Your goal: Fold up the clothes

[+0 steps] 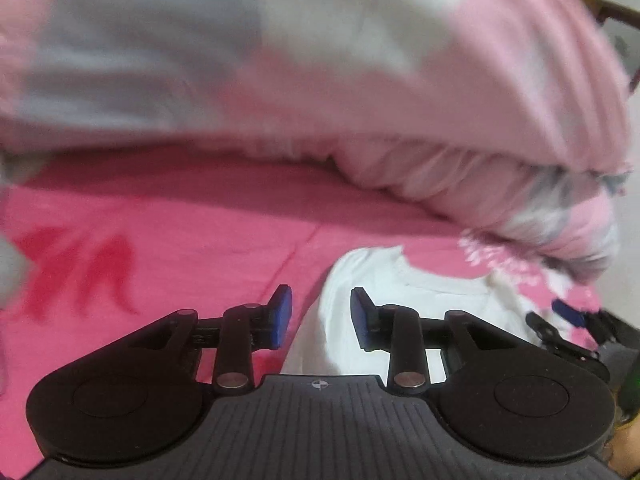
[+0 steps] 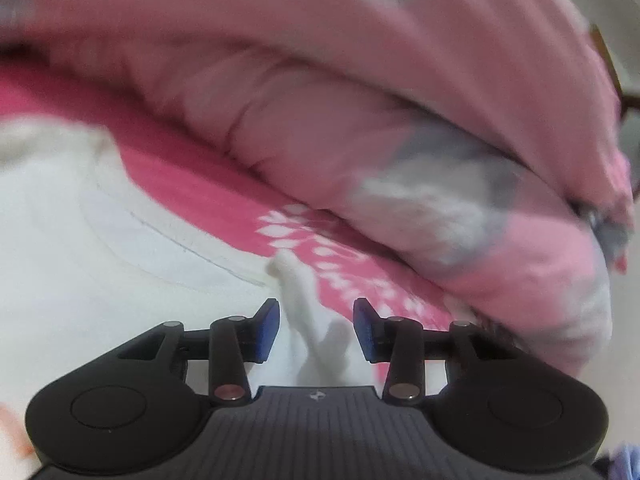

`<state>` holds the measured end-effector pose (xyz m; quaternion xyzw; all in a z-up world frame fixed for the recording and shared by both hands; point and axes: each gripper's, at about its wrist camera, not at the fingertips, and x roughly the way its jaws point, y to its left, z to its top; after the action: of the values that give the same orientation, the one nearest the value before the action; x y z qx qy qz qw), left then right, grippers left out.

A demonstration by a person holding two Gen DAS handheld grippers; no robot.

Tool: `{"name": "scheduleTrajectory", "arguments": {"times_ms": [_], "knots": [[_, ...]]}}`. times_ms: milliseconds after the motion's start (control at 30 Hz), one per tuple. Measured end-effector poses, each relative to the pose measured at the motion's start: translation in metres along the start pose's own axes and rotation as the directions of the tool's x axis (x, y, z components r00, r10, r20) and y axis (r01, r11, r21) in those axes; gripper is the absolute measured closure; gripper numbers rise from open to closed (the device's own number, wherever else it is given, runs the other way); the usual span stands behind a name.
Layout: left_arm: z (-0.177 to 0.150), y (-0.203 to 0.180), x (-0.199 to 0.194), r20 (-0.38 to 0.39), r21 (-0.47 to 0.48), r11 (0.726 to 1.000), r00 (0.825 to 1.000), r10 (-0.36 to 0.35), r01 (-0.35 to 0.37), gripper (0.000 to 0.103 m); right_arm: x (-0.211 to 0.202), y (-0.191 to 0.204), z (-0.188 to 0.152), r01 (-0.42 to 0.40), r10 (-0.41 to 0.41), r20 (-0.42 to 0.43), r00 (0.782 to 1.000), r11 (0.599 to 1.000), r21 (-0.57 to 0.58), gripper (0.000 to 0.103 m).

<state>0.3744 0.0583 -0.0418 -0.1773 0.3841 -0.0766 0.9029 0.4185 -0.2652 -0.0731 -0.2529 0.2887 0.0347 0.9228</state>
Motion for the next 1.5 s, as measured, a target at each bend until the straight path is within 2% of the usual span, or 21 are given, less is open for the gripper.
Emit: {"name": "scheduleTrajectory", "arguments": {"times_ms": [100, 233, 333, 433, 500, 567, 667, 700, 733, 767, 800, 833, 900, 933, 967, 1033, 1100, 1233, 1267, 1433, 1500], "knots": [[0.001, 0.003, -0.062, 0.036, 0.046, 0.999, 0.999, -0.02, 0.018, 0.071, -0.064, -0.026, -0.013, -0.106, 0.101, 0.041, 0.994, 0.984, 0.142, 0.06], [-0.006, 0.002, -0.149, 0.082, 0.167, 0.986, 0.997, 0.001, -0.015, 0.066, -0.161, -0.026, -0.048, -0.302, 0.279, 0.127, 0.952, 0.925, 0.231, 0.058], [-0.028, 0.004, -0.19, 0.069, 0.211, 0.978, 0.998, -0.013, -0.002, 0.061, -0.224, -0.006, -0.082, -0.395, 0.363, 0.162, 0.918, 0.876, 0.276, 0.037], [-0.061, 0.008, -0.209, 0.036, 0.241, 0.971, 0.999, -0.026, 0.017, 0.06, -0.275, 0.018, -0.121, -0.449, 0.413, 0.179, 0.893, 0.835, 0.316, 0.035], [-0.086, 0.006, -0.208, 0.022, 0.251, 0.967, 0.999, -0.04, 0.033, 0.06, -0.301, 0.039, -0.145, -0.441, 0.407, 0.17, 0.898, 0.838, 0.323, 0.034], [-0.111, 0.0, -0.205, 0.012, 0.26, 0.964, 0.998, -0.061, 0.056, 0.06, -0.323, 0.068, -0.167, -0.42, 0.397, 0.138, 0.907, 0.859, 0.292, 0.034], [-0.149, -0.008, -0.2, -0.002, 0.272, 0.958, 0.996, -0.092, 0.089, 0.06, -0.349, 0.114, -0.19, -0.377, 0.366, 0.101, 0.925, 0.916, 0.134, 0.033], [-0.16, -0.011, -0.198, -0.005, 0.275, 0.957, 0.995, -0.099, 0.097, 0.06, -0.353, 0.129, -0.196, -0.351, 0.345, 0.098, 0.934, 0.934, 0.062, 0.028], [-0.163, -0.011, -0.198, 0.0, 0.275, 0.958, 0.996, -0.091, 0.087, 0.06, -0.356, 0.143, -0.201, -0.308, 0.308, 0.095, 0.947, 0.951, -0.01, 0.027], [-0.166, -0.011, -0.197, 0.005, 0.274, 0.958, 0.997, -0.082, 0.078, 0.06, -0.356, 0.155, -0.206, -0.251, 0.258, 0.09, 0.962, 0.965, -0.076, 0.03], [-0.169, -0.012, -0.197, 0.01, 0.274, 0.959, 0.997, -0.074, 0.068, 0.06, -0.354, 0.158, -0.209, -0.227, 0.236, 0.087, 0.968, 0.969, -0.096, 0.045], [-0.172, -0.012, -0.196, 0.015, 0.274, 0.96, 0.998, -0.065, 0.058, 0.06, -0.351, 0.154, -0.21, -0.231, 0.238, 0.085, 0.968, 0.97, -0.077, 0.05], [-0.179, -0.012, -0.195, 0.026, 0.273, 0.961, 0.999, -0.048, 0.039, 0.06, -0.349, 0.139, -0.21, -0.255, 0.255, 0.09, 0.963, 0.967, -0.005, 0.075], [-0.182, -0.013, -0.195, 0.031, 0.272, 0.962, 0.999, -0.039, 0.029, 0.06, -0.352, 0.122, -0.209, -0.294, 0.285, 0.109, 0.952, 0.953, 0.075, 0.077], [-0.185, -0.013, -0.194, 0.036, 0.271, 0.962, 0.999, -0.031, 0.02, 0.06, -0.354, 0.105, -0.21, -0.336, 0.317, 0.135, 0.939, 0.93, 0.152, 0.078], [-0.191, -0.013, -0.193, 0.045, 0.269, 0.963, 0.999, -0.014, 0.001, 0.06, -0.354, 0.066, -0.211, -0.42, 0.374, 0.199, 0.906, 0.857, 0.3, 0.079], [-0.192, -0.008, -0.195, 0.047, 0.259, 0.966, 0.999, -0.001, -0.011, 0.06, -0.351, 0.03, -0.214, -0.489, 0.412, 0.265, 0.872, 0.759, 0.429, 0.08], [-0.197, -0.003, -0.189, 0.027, 0.229, 0.973, 1.0, 0.01, -0.016, 0.06, -0.333, -0.022, -0.23, -0.563, 0.43, 0.369, 0.824, 0.548, 0.618, 0.08], [-0.199, -0.003, -0.188, 0.022, 0.227, 0.974, 1.0, 0.007, -0.012, 0.06, -0.329, -0.027, -0.234, -0.582, 0.441, 0.389, 0.809, 0.504, 0.639, 0.08], [-0.21, -0.006, -0.177, -0.004, 0.227, 0.974, 1.0, -0.008, 0.009, 0.06, -0.316, -0.011, -0.267, -0.672, 0.561, 0.456, 0.691, 0.266, 0.691, 0.08], [-0.214, -0.009, -0.171, -0.025, 0.233, 0.972, 0.999, -0.021, 0.026, 0.06, -0.309, -0.003, -0.288, -0.658, 0.57, 0.474, 0.671, 0.164, 0.735, 0.08]]}}
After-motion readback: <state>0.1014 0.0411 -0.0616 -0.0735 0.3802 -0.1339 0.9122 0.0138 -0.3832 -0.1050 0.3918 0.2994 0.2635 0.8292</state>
